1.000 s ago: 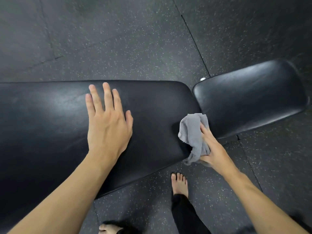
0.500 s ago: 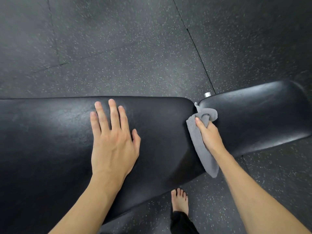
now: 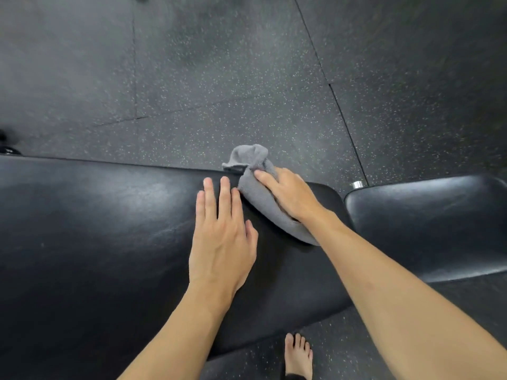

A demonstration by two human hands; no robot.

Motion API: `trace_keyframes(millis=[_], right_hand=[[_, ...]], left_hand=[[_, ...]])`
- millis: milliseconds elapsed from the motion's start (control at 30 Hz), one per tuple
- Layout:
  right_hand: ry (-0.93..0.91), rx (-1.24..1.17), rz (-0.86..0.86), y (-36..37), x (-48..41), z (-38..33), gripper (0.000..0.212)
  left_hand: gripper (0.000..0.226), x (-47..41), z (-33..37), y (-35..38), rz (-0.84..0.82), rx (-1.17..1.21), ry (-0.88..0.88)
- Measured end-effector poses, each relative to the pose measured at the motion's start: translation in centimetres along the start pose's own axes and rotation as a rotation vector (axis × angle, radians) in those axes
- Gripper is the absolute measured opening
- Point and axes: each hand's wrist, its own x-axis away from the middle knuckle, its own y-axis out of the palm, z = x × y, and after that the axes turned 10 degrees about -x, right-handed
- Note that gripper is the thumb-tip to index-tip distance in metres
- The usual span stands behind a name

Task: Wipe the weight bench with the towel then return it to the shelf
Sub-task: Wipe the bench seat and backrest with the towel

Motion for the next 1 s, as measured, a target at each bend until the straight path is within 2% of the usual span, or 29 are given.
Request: trace_keyframes(millis=[100,200,400,633,800,1000], right_hand=[[0.18,0.059,0.053,-1.2,-0.3,1.7,0.065],[0.227,0.03,0.084,-0.4,-0.5,0.5,0.063],[0.05,-0.055,0.03,5.6,0.5,-9.4,0.043],[-0.234,-0.037,-0.061,16.0,0.8,-25.7,0.049],[-0.306,0.002,-0.092,20.7,1.8,-34.2,0.038],[-0.393,0.04,-0.138,26.2,3.2,-42.9,0.031]], left_hand=[[0.058,0.6,-2.6,-0.2,0.068,0.071,-0.022],[0.056,1.9,-6.5,-0.4,0.115,0.045,-0.045],[0.054,4.6,-14.5,-1.7,0.174,0.031,-0.167],[0.061,9.6,-25.4,-4.3,0.196,0.022,-0.269],[0.077,13.1,-35.3,-6.6,0.19,-0.021,-0.357],[0.074,16.3,-44.3,-8.7,0.208,-0.05,-0.427]])
